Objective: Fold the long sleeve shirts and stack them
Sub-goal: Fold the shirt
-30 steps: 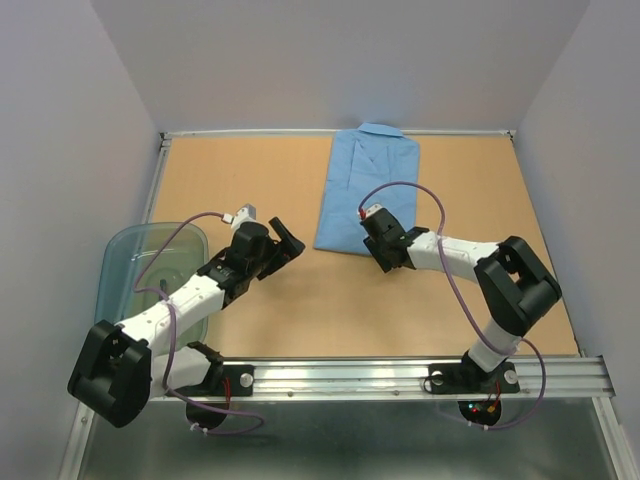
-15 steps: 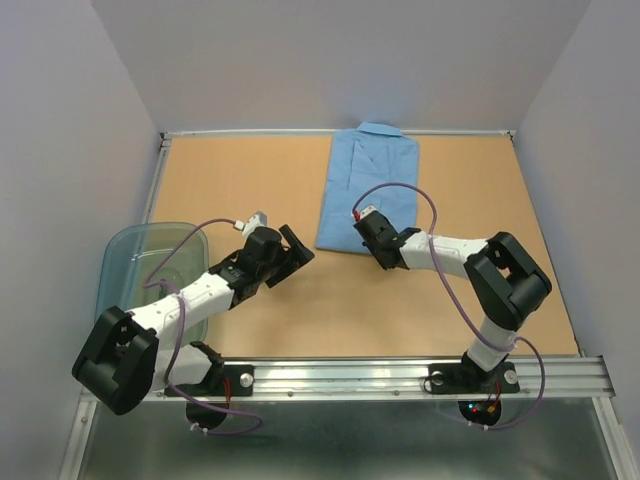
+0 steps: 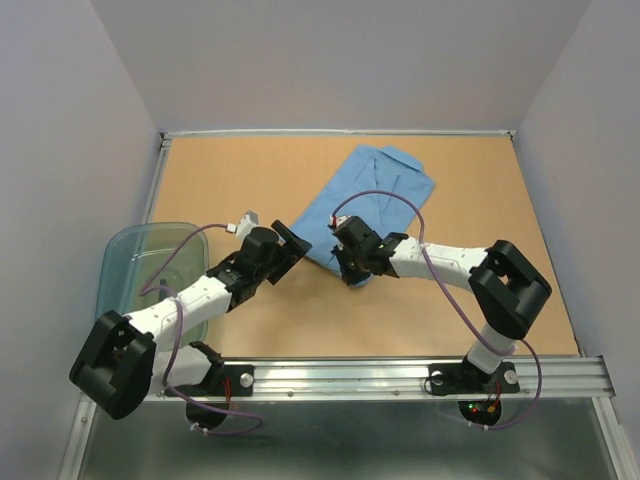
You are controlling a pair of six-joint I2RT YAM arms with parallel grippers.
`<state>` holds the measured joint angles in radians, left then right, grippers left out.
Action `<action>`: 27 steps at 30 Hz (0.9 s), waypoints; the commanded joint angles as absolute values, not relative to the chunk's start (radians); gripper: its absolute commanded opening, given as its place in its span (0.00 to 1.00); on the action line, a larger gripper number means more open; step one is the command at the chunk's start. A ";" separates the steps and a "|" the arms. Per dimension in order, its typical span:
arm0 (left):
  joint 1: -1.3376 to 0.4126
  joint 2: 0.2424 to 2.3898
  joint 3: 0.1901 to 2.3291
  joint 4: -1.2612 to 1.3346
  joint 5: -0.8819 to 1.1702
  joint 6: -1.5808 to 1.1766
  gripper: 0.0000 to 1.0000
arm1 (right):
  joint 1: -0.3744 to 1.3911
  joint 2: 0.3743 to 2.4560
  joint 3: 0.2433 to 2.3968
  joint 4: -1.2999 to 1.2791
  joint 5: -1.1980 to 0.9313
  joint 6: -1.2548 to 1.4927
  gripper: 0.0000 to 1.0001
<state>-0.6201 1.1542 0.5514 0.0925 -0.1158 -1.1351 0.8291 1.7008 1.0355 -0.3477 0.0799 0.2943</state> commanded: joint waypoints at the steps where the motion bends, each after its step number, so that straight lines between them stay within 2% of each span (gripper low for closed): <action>1: -0.621 1.193 0.532 0.201 -0.147 -1.167 0.92 | 0.842 1.675 1.089 -0.327 0.008 0.445 0.01; 12: -0.623 1.407 0.534 0.403 -0.066 -1.174 0.91 | 0.844 1.674 1.046 -0.223 -0.100 0.554 0.01; 18: -0.635 1.466 0.571 0.440 -0.044 -1.143 0.84 | 0.842 1.684 1.043 -0.206 -0.104 0.563 0.01; 20: -0.646 1.483 0.575 0.445 -0.037 -1.135 0.79 | 0.842 1.684 1.042 -0.206 -0.098 0.564 0.01; 26: -0.650 1.509 0.565 0.451 -0.034 -1.120 0.53 | 0.844 1.677 1.025 -0.206 -0.092 0.555 0.03; 27: -0.650 1.508 0.563 0.451 -0.035 -1.111 0.43 | 0.842 1.674 1.020 -0.206 -0.086 0.554 0.04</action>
<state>-0.6434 1.5082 0.5457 0.4236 -0.0364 -1.1446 0.8337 1.7008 1.0386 -0.2607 -0.0872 0.5468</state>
